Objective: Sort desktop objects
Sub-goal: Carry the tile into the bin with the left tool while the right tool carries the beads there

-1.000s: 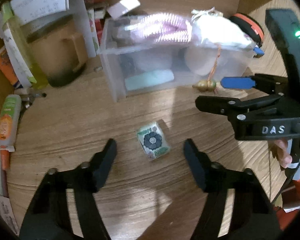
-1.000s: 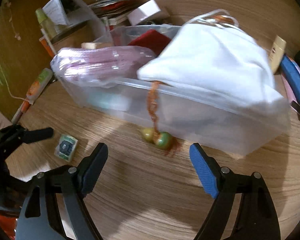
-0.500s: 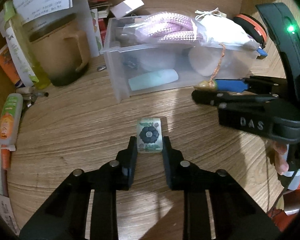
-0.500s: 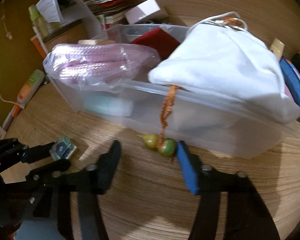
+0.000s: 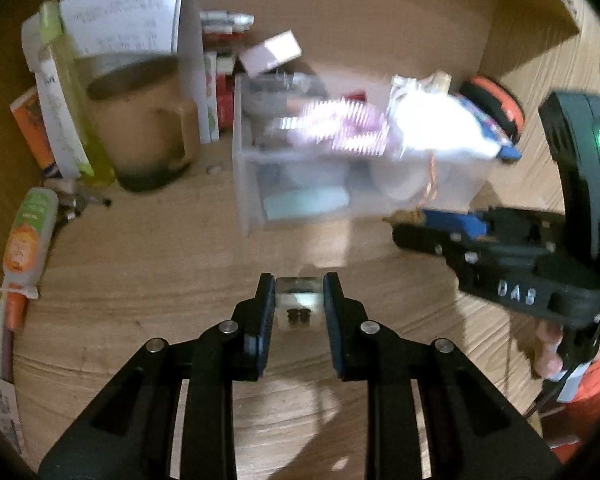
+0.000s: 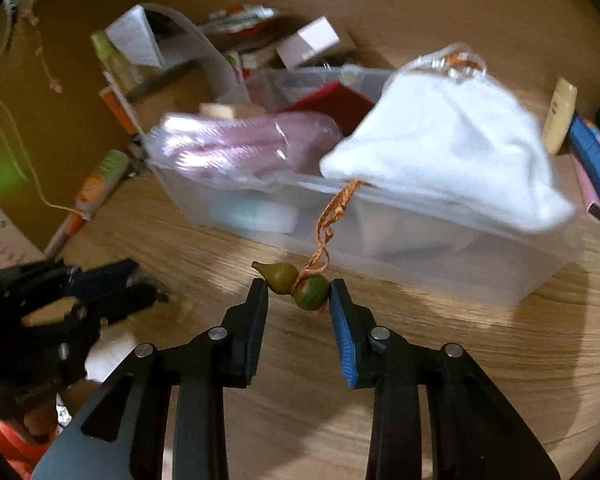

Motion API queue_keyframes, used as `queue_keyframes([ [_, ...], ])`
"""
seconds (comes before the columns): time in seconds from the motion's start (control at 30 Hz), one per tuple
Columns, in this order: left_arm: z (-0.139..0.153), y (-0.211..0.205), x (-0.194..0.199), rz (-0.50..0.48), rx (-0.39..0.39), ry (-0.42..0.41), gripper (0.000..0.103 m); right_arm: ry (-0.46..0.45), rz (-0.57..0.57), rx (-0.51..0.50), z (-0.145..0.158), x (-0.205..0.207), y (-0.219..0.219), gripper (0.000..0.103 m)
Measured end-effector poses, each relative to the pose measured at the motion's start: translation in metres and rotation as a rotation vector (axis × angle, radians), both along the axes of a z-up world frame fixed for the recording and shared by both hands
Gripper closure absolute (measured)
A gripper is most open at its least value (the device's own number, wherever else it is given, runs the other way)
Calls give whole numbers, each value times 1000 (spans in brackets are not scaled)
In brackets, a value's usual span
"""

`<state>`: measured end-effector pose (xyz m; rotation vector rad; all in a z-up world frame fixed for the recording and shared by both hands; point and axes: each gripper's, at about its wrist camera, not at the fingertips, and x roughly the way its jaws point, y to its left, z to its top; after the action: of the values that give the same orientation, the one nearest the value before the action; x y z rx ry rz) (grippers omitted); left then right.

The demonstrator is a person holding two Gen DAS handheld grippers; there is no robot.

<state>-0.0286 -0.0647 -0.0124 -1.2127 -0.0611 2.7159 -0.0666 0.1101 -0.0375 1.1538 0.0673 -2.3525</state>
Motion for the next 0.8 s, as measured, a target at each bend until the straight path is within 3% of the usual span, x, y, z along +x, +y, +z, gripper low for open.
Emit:
queue_keyframes([
  [0.47, 57, 14, -17, -1, 57, 135, 79, 177, -22, -70, 59, 17, 34, 74],
  [0.8, 88, 22, -32, -20, 102, 199, 79, 192, -74, -89, 71, -8, 54, 74],
])
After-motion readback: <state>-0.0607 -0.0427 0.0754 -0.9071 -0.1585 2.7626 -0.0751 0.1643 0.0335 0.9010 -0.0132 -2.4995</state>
